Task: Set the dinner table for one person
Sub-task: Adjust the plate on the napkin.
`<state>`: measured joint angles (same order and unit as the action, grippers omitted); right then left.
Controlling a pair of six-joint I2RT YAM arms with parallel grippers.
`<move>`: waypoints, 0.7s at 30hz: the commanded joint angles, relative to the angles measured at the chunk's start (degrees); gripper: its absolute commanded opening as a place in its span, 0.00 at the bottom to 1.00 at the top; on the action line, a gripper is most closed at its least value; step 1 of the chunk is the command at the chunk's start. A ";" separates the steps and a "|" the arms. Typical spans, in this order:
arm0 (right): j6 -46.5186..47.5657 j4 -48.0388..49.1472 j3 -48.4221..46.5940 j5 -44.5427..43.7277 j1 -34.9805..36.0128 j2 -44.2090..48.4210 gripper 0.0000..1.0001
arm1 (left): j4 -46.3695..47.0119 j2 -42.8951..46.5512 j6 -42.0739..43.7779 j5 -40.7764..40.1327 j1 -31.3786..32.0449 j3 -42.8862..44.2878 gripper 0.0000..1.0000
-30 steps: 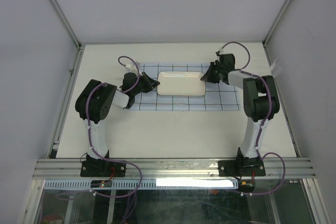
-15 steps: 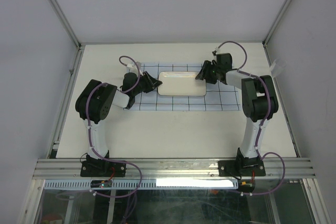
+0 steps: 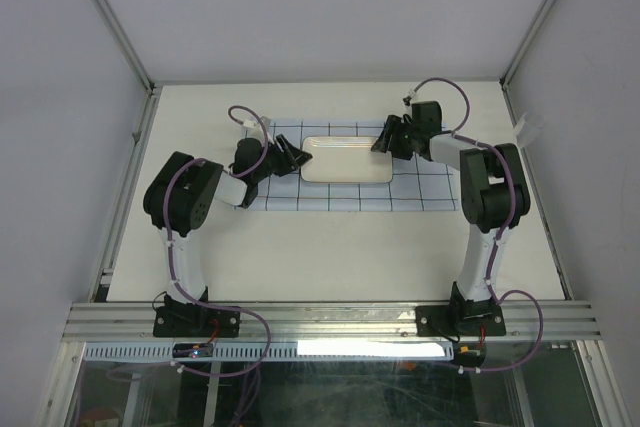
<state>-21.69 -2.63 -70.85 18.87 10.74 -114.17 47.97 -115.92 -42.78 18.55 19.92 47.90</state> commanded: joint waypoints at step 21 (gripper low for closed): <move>5.70 -8.51 -6.13 -7.43 -0.89 6.20 0.71 | -6.31 12.68 8.06 -3.25 -2.71 0.81 0.49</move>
<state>-17.96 -9.65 -73.38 13.96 10.33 -112.73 41.17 -107.39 -37.30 16.51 18.26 47.90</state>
